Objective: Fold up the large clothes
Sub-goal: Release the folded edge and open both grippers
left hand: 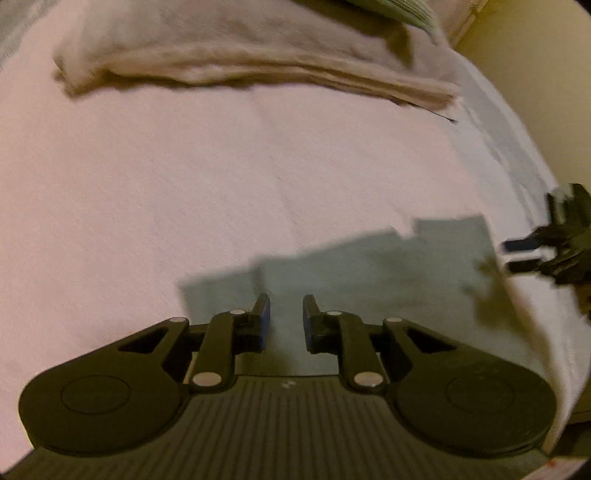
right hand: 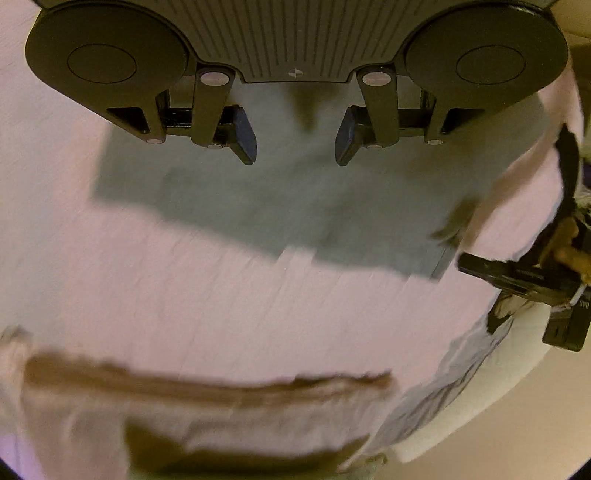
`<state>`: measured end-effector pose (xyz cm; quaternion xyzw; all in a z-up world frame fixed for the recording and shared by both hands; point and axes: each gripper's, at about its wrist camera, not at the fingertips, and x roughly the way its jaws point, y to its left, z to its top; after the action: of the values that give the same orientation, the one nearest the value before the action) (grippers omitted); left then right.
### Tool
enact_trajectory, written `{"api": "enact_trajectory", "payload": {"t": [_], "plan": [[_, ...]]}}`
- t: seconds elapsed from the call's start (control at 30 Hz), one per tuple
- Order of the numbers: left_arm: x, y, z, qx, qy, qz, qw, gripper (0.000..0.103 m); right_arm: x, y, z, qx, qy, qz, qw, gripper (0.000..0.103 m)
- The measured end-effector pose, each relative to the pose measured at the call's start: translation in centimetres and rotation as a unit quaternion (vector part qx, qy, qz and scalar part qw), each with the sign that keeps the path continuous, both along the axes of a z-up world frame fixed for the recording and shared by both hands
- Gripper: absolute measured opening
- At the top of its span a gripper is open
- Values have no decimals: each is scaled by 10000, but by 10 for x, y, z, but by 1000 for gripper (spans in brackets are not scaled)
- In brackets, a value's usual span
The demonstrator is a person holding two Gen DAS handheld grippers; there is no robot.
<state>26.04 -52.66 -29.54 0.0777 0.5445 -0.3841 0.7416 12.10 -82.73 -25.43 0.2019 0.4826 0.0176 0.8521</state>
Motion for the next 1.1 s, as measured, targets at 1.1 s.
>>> {"api": "enact_trajectory", "payload": {"t": [1.1], "plan": [[-182,110,-35,682,-186,76,9975,16,-207,67,-13,-718,974,-1566,9802,46]]}}
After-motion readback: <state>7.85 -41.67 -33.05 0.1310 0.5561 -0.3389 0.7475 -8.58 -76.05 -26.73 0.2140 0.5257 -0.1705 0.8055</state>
